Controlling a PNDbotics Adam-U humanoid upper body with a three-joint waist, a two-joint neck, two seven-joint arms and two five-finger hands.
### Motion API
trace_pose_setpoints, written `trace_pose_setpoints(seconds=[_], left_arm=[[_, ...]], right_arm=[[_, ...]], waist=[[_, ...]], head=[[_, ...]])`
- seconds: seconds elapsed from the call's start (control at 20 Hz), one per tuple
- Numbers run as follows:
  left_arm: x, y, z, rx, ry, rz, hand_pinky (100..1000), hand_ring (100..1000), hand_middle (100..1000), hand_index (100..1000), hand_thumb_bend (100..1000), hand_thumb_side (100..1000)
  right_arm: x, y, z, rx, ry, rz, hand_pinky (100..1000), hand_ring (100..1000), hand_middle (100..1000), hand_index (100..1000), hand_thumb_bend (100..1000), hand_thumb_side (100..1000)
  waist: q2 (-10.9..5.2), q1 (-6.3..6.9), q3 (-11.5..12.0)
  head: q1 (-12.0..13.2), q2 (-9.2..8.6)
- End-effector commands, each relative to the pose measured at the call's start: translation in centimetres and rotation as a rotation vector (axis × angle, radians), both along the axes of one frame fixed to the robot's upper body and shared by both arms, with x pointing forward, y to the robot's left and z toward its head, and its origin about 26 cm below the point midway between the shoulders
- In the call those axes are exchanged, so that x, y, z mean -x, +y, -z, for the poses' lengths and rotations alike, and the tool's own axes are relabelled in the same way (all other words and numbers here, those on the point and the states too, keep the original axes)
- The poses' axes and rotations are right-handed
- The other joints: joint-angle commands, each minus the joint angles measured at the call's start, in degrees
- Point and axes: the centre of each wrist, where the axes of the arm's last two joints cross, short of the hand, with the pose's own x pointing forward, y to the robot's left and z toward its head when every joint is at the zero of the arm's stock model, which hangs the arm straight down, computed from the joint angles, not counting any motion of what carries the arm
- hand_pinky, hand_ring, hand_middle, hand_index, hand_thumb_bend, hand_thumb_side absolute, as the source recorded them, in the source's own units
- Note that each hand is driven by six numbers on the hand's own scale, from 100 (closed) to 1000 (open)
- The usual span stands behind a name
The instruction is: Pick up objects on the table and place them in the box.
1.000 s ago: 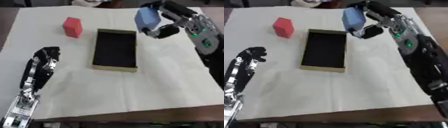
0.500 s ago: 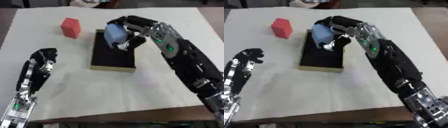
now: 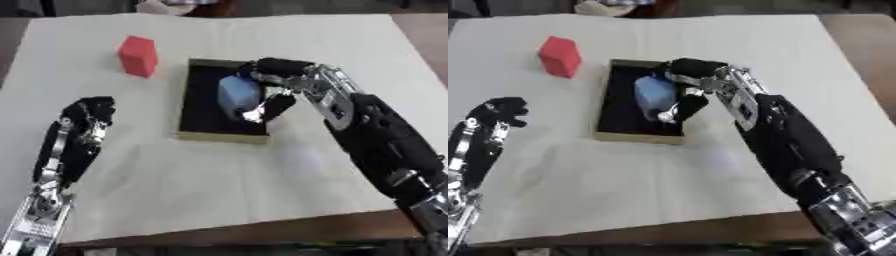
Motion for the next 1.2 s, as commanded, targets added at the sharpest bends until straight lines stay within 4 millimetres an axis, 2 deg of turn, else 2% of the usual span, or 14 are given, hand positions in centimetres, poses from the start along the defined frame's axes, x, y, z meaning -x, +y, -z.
trace_pose_setpoints(seconds=[0.05, 0.15, 0.5, 0.7, 0.9, 1.2], left_arm=[[0.0, 0.4, -0.5, -0.013, -0.017, -0.005, 663, 727, 683, 754, 262, 786], [0.0, 0.5, -0.5, -0.014, -0.017, -0.007, 663, 727, 683, 754, 263, 786], [0.0, 0.5, -0.5, -0.015, -0.018, -0.007, 663, 727, 684, 754, 263, 785], [-0.1, 1.0, -1.1, -0.04, -0.034, -0.014, 665, 731, 687, 756, 264, 773], [-0.5, 2.4, -3.5, -0.108, -0.09, -0.034, 667, 734, 691, 763, 270, 745], [-1.7, 4.4, -8.9, -0.299, -0.187, -0.069, 695, 763, 729, 791, 294, 696]], right_arm=[[0.0, -1.0, -2.2, 0.005, -0.048, -0.009, 856, 911, 891, 996, 334, 697], [0.2, -1.1, -2.7, 0.013, -0.059, -0.021, 864, 923, 935, 1000, 367, 701], [0.8, -1.2, -3.7, 0.047, -0.095, -0.051, 874, 937, 973, 1000, 386, 689], [1.6, -2.3, -6.0, -0.027, -0.175, -0.043, 872, 934, 967, 1000, 377, 662], [2.8, -4.2, -8.2, -0.158, -0.258, -0.016, 868, 932, 949, 1000, 327, 635], [5.3, -5.9, -8.9, -0.28, -0.277, 0.004, 869, 936, 941, 1000, 277, 619]], waist=[[-1.97, -0.41, -0.09], [-1.97, -0.48, -0.05], [-2.0, -0.59, -0.12], [-2.03, -0.39, -0.3], [-2.1, -0.14, -0.49], [-2.36, 0.76, -1.0]], head=[[0.15, 0.28], [0.14, 0.28], [0.13, 0.28], [0.41, 0.28], [0.73, 0.28], [1.14, 0.28]])
